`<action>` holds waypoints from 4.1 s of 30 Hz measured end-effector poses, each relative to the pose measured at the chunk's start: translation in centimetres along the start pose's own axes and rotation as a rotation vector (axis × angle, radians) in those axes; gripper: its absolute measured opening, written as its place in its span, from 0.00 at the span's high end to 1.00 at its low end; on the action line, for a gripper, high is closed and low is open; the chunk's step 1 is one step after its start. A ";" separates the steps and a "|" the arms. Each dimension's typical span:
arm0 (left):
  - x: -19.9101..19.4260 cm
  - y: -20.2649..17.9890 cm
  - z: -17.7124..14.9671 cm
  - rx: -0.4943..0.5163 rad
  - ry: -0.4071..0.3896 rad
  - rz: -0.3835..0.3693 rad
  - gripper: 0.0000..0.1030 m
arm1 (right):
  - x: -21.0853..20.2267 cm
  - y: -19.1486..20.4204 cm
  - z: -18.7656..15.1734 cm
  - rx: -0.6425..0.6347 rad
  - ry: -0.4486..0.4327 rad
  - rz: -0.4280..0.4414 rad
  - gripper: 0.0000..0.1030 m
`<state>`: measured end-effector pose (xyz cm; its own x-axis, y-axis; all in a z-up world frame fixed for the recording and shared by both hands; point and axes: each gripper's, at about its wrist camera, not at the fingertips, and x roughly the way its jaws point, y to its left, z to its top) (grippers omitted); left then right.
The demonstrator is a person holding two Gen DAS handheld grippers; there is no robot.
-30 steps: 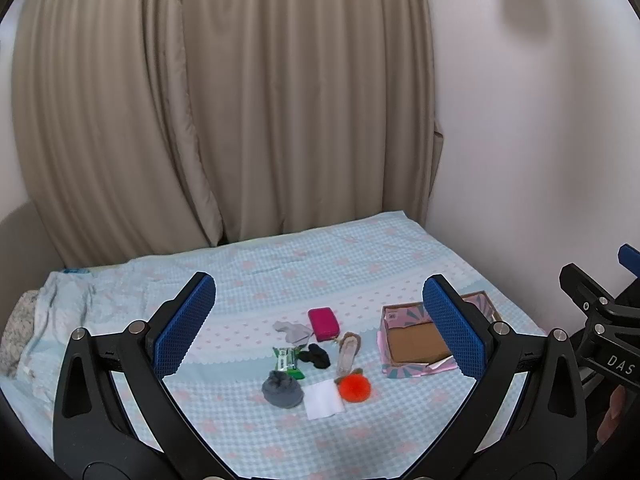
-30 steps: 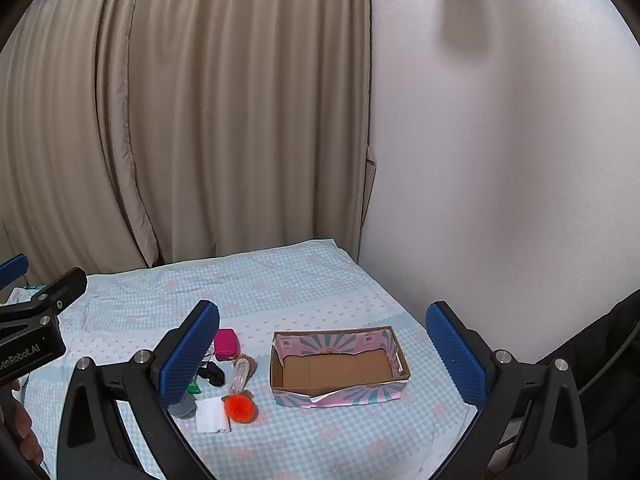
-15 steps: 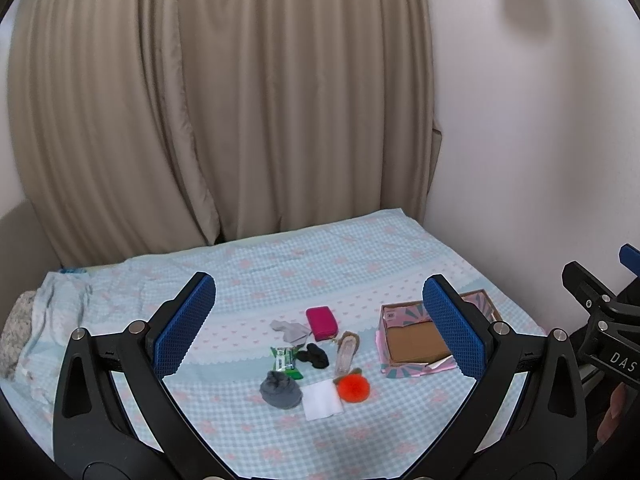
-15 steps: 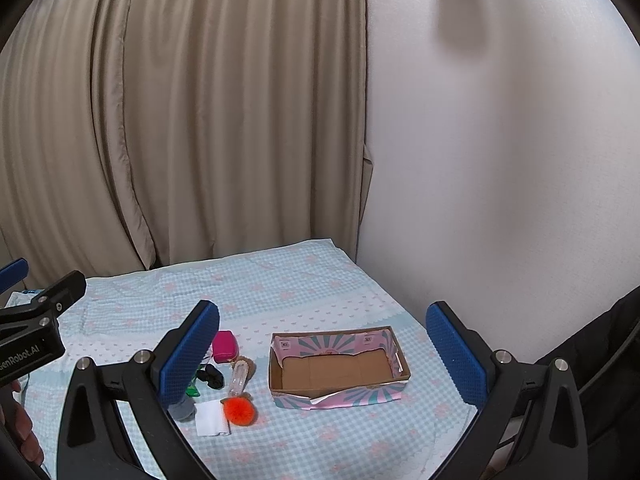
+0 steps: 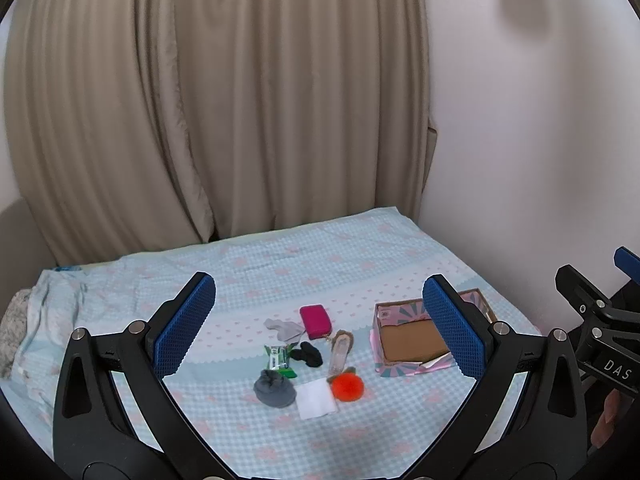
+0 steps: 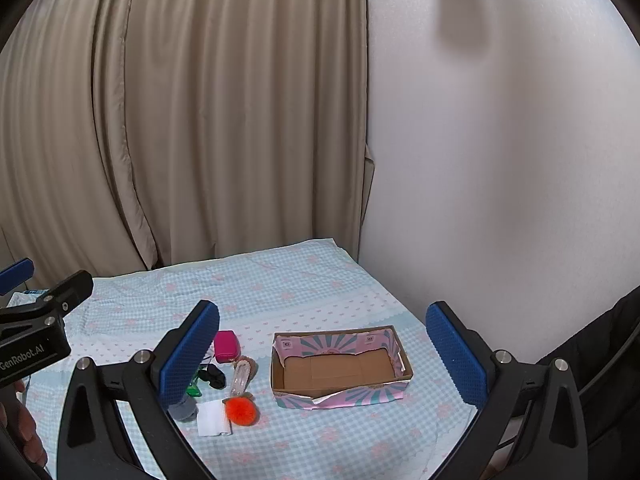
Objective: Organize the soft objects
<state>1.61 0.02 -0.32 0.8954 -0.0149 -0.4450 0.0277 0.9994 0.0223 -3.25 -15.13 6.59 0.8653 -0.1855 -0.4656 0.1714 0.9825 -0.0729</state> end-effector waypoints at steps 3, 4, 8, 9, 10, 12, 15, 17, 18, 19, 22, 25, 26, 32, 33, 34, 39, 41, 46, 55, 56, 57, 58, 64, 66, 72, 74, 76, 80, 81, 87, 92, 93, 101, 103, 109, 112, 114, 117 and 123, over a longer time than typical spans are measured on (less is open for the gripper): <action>0.0 -0.1 0.0 -0.001 0.003 0.000 0.00 | 0.0 -0.1 -0.1 0.002 0.001 0.003 0.00; 0.0 -0.1 0.0 0.000 0.003 0.000 0.00 | 0.0 -0.1 -0.1 0.002 0.000 0.003 0.00; 0.2 -0.3 0.0 0.001 0.005 0.001 0.00 | 0.0 0.0 -0.2 0.006 0.002 0.003 0.00; 0.2 -0.3 0.0 0.001 0.005 0.001 0.00 | 0.0 -0.1 -0.2 0.007 0.002 0.003 0.00; 0.2 -0.3 0.0 0.000 0.006 0.000 0.00 | 0.0 0.0 -0.3 0.007 0.002 0.003 0.00; 0.2 -0.3 -0.1 0.000 0.007 0.001 0.00 | 0.0 0.0 -0.2 0.007 0.002 0.002 0.00; 0.4 -0.3 0.0 0.000 0.008 0.000 0.00 | 0.0 -0.1 -0.3 0.008 0.003 0.004 0.00; 0.4 -0.3 -0.1 0.000 0.008 0.000 0.00 | -0.1 0.0 -0.3 0.008 0.004 0.003 0.00; 0.4 -0.4 -0.1 -0.002 0.009 0.000 0.00 | 0.0 -0.1 -0.3 0.009 0.004 0.003 0.00; 0.4 -0.4 -0.1 -0.003 0.010 -0.001 0.00 | 0.0 -0.1 -0.3 0.009 0.003 0.003 0.00; 0.4 -0.4 -0.4 -0.004 0.012 -0.002 0.00 | 0.0 -0.3 -0.3 0.012 0.004 0.003 0.00; 0.3 -0.4 -0.5 -0.001 0.016 -0.008 0.00 | -0.1 -0.4 -0.4 0.012 0.005 0.002 0.00; 0.2 -0.5 -0.4 0.000 0.017 -0.009 0.00 | -0.1 -0.4 -0.4 0.011 0.005 0.001 0.00; 0.4 -0.9 -0.1 0.010 0.021 -0.013 0.00 | -0.3 -0.4 -0.5 0.011 0.008 0.003 0.00; 0.5 -0.9 -0.1 0.010 0.024 -0.013 0.00 | -0.3 -0.4 -0.5 0.011 0.008 0.003 0.00; 0.6 -0.9 -0.1 0.010 0.025 -0.013 0.00 | -0.3 -0.4 -0.4 0.012 0.009 0.002 0.00; 0.6 -1.2 0.2 0.015 0.035 -0.014 0.00 | -0.3 -0.3 -0.4 0.011 0.009 0.003 0.00; 0.6 -1.2 0.3 0.013 0.036 -0.014 0.00 | -0.4 -0.3 -0.4 0.012 0.010 0.004 0.00; 0.4 -1.0 0.3 0.002 0.035 -0.003 0.00 | -0.6 -0.5 -0.4 0.009 0.012 0.018 0.00; 0.9 3.0 -2.3 -0.081 0.098 0.107 0.00 | 1.4 0.2 -1.1 -0.059 0.069 0.116 0.00; 1.0 3.6 -2.7 -0.092 0.101 0.113 0.00 | 2.0 0.5 -1.4 -0.067 0.083 0.134 0.00; 1.2 4.3 -3.3 -0.105 0.107 0.115 0.00 | 2.5 0.8 -1.6 -0.071 0.091 0.146 0.00; 1.6 5.1 -4.0 -0.115 0.120 0.115 0.00 | 3.0 1.3 -2.2 -0.076 0.100 0.162 0.00; 6.0 8.9 -8.3 -0.101 0.204 0.068 0.00 | 6.4 4.7 -6.0 -0.072 0.170 0.172 0.00; 8.0 10.0 -9.8 -0.086 0.241 0.041 0.00 | 7.5 6.2 -7.8 -0.056 0.188 0.171 0.00; 15.2 13.8 -15.3 -0.065 0.324 -0.061 0.00 | 12.4 11.4 -14.5 -0.043 0.269 0.196 0.00; 17.9 14.6 -17.5 -0.050 0.349 -0.087 0.00 | 14.1 13.0 -16.8 -0.032 0.297 0.196 0.00; 20.4 15.3 -19.9 -0.030 0.376 -0.091 0.00 | 15.8 14.3 -19.3 -0.022 0.321 0.191 0.00; 24.9 16.2 -24.2 -0.044 0.435 -0.135 0.01 | 19.3 17.0 -24.1 -0.027 0.355 0.175 0.00; 25.6 16.3 -24.9 -0.042 0.441 -0.145 0.01 | 20.0 17.4 -25.1 -0.029 0.360 0.174 0.00; 31.0 15.4 -28.6 -0.013 0.476 -0.222 0.01 | 24.7 20.2 -30.4 -0.077 0.390 0.179 0.03; 34.5 14.4 -30.8 -0.013 0.517 -0.253 0.01 | 28.7 21.8 -33.3 -0.113 0.445 0.225 0.06; 35.1 14.2 -31.2 -0.012 0.526 -0.256 0.01 | 29.5 22.0 -33.7 -0.119 0.452 0.230 0.06; 38.5 13.7 -32.8 -0.016 0.570 -0.269 0.26 | 33.2 23.7 -34.7 -0.181 0.473 0.270 0.32; 38.8 13.7 -32.9 -0.010 0.572 -0.273 0.33 | 33.5 23.7 -34.7 -0.186 0.467 0.269 0.40; 38.2 13.1 -33.1 0.043 0.563 -0.264 0.49 | 33.8 24.0 -34.8 -0.191 0.453 0.281 0.67; 37.7 12.9 -33.0 0.056 0.553 -0.256 0.54 | 33.7 24.3 -34.8 -0.195 0.450 0.294 0.77; 37.3 12.8 -32.9 0.057 0.548 -0.250 0.57 | 33.9 24.5 -34.8 -0.193 0.452 0.297 0.80; 36.4 13.0 -32.5 0.051 0.527 -0.241 0.58 | 33.8 24.8 -34.5 -0.188 0.454 0.297 0.84; 33.8 13.5 -30.2 0.030 0.480 -0.231 0.58 | 32.1 24.0 -33.1 -0.158 0.436 0.288 0.84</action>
<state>18.85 14.02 -42.14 0.5607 -0.2107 -0.8008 0.2190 0.9704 -0.1020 13.06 3.06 -39.31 0.5858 0.0827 -0.8062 -0.1460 0.9893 -0.0046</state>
